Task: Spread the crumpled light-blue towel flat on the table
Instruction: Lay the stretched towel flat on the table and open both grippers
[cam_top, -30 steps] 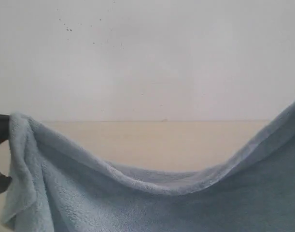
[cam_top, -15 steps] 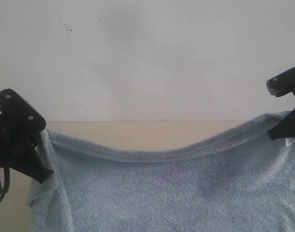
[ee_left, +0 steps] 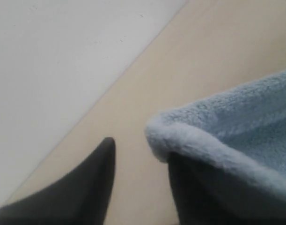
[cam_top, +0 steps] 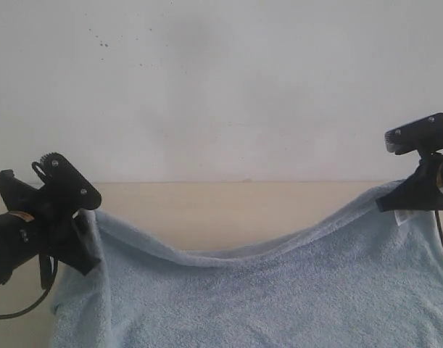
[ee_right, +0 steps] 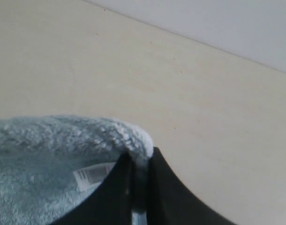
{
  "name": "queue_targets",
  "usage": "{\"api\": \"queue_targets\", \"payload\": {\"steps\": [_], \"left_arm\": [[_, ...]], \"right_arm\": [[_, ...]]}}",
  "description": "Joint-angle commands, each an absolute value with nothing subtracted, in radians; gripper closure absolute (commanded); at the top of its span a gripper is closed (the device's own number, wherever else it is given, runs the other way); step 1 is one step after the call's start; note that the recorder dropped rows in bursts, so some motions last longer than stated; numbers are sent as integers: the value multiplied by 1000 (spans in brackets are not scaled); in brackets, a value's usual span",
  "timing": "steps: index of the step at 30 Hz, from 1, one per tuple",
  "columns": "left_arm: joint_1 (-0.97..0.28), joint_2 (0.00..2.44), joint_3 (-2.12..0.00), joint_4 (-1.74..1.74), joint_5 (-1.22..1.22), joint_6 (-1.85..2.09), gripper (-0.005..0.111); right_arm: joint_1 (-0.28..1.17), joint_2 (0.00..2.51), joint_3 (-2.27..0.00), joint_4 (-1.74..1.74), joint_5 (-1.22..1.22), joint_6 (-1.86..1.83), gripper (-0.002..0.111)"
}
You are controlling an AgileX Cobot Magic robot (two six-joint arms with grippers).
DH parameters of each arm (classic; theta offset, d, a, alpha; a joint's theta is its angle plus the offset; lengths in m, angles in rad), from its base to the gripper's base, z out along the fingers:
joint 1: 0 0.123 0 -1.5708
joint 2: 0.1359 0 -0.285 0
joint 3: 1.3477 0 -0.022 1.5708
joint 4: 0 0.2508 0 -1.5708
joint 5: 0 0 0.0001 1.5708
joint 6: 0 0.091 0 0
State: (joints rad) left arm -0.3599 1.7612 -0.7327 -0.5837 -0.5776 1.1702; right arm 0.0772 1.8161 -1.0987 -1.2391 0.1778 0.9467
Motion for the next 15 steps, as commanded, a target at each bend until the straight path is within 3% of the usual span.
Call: {"api": "queue_targets", "payload": {"steps": [1,4,6,8,12,15], "left_arm": [[-357,1795,-745,-593,-671,1159,44],[-357,1819,-768,-614,-726,1159,34],[-357,1828,-789,-653,-774,1159,33],[-357,1831,-812,-701,-848,1159,33],[-357,1829,-861,-844,-1041,1142,33],[-357,1824,-893,-931,-1049,1009,33]], "right_arm": [[67,1861,-1163,-1245,164,963,97],[67,1887,-1190,-1245,166,970,70],[67,1887,-1201,-1245,186,979,47],[67,1883,-1217,-1245,219,1024,33],[69,1852,-1238,-1241,334,1045,30],[69,1809,-1237,-1186,372,1062,30]]}}
